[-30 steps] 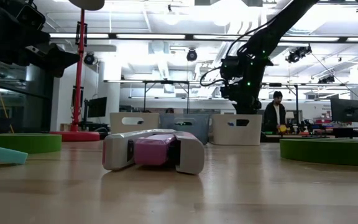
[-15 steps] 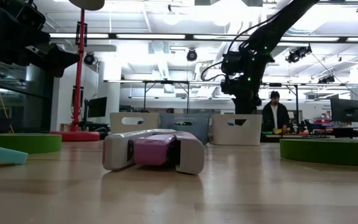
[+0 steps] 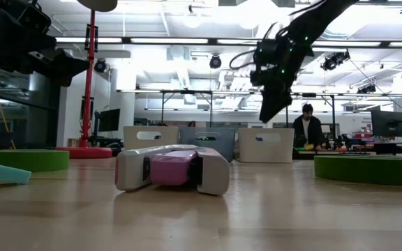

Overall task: Pick and place Stapler, Stapler remover, tape
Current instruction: Put the light blue staple into the right white bin

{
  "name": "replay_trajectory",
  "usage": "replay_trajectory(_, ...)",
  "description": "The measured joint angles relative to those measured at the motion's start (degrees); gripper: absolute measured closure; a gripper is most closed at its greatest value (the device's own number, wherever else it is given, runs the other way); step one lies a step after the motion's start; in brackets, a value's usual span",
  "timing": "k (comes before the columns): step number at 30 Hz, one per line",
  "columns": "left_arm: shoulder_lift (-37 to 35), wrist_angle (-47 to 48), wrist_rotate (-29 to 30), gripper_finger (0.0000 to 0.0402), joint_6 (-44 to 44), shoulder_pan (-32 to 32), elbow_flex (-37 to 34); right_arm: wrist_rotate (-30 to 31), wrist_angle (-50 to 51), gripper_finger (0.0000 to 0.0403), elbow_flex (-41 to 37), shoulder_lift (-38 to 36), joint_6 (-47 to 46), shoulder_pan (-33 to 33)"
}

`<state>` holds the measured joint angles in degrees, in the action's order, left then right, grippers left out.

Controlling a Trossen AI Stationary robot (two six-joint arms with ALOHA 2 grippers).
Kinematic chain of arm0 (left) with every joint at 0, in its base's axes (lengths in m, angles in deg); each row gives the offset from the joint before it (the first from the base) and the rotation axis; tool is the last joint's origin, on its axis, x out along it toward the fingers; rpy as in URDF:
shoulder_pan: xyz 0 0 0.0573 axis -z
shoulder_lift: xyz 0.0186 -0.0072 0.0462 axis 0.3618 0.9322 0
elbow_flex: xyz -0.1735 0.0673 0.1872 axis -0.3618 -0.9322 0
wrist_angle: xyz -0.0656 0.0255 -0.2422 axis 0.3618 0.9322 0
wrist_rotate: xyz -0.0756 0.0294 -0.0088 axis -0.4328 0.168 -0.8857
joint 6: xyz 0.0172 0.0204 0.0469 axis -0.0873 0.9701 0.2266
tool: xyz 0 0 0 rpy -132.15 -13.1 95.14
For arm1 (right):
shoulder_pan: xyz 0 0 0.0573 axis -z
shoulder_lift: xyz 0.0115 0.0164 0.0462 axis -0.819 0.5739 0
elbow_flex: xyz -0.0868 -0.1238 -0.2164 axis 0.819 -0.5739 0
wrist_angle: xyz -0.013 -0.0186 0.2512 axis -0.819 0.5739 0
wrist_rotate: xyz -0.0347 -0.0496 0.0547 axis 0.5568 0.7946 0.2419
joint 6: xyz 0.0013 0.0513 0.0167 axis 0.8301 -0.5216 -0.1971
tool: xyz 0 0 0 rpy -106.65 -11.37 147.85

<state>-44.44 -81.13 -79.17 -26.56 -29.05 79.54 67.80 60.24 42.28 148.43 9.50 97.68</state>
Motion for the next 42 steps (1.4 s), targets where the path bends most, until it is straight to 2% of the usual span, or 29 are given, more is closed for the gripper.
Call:
replay_trajectory(14,0.00,-0.02,0.19,0.0046,-0.01,-0.02,-0.01,0.48,1.15,0.0231,0.00,-11.48,1.32,0.00)
replay_trajectory(19,0.01,-0.37,3.98,0.0046,-0.78,-0.02,0.00,0.82,1.24,0.0231,0.00,-15.01,-1.24,0.00)
replay_trajectory(28,0.01,-0.39,14.47,0.0046,-1.27,-0.02,-0.01,1.09,1.59,0.0231,0.00,-18.60,-2.86,0.00)
replay_trajectory(42,0.00,-0.39,14.95,0.0046,-1.29,-0.02,-0.02,1.49,6.76,0.0231,0.00,-23.18,-5.65,-0.11)
